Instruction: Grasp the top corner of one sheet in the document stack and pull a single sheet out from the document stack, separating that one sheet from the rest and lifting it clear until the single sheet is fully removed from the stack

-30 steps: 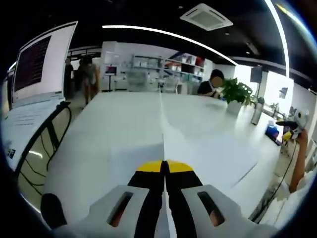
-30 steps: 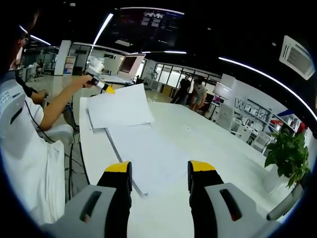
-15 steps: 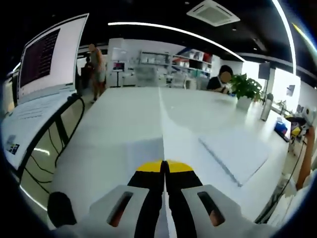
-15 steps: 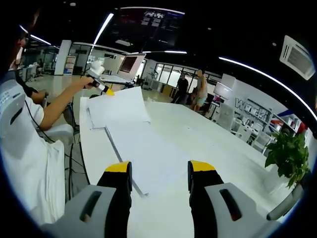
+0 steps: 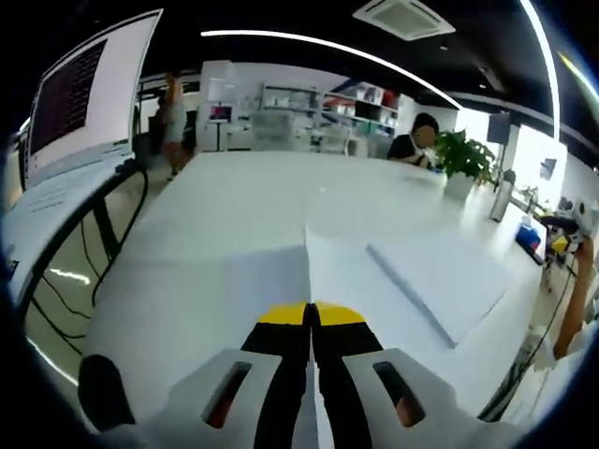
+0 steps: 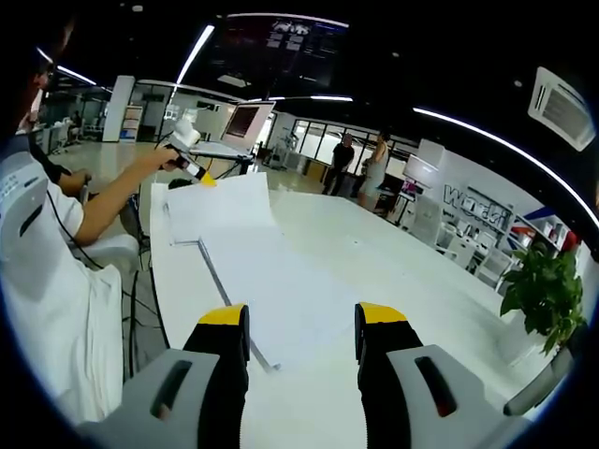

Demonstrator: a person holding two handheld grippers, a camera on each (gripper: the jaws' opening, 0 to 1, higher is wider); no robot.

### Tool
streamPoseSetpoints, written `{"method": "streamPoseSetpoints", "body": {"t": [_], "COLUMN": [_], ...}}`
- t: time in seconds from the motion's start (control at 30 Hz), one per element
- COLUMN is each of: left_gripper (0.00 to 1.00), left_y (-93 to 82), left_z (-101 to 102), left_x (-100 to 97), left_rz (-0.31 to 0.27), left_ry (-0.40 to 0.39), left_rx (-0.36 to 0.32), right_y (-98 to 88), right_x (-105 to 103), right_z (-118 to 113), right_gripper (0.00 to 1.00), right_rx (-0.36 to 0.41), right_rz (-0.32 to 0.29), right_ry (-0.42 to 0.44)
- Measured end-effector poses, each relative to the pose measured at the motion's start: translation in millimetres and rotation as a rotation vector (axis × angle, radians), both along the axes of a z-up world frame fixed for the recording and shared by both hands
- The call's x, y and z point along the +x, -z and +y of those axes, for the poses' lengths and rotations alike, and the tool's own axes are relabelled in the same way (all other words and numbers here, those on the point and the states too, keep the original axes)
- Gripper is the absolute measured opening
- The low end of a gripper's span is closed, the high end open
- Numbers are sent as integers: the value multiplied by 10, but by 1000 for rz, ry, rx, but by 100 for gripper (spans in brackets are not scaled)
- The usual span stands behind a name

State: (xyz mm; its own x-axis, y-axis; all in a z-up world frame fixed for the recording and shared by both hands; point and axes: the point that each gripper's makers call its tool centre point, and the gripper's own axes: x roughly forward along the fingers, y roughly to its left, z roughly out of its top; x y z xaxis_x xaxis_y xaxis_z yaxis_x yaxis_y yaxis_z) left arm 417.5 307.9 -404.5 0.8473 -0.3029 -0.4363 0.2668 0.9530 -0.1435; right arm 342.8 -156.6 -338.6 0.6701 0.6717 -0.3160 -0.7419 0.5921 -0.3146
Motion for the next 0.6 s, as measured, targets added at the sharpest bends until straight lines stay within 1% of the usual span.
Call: {"method": "streamPoseSetpoints", "body": {"t": [0.1,0.2,0.5,0.6], "left_gripper": [3,3,3,3], "left_y": [51,52,93,94], "left_z": [-61,-70,-53,-63], "left_x": [8,23,36,43], "left_rz": [24,15,30,18], "left_ry": [7,10,18,32], "left_rx": [-5,12,27,55], "right_y": [-6,-11,-7,-11], "right_x": [-2,-1,-6,-7], "right_z": [1,-3,7,4], "right_gripper": [45,45,45,45], "right_rx": [1,1,0,0], "right_rz": [-1,-2,-1,-2], "right_ry": [0,1,-1,0]}}
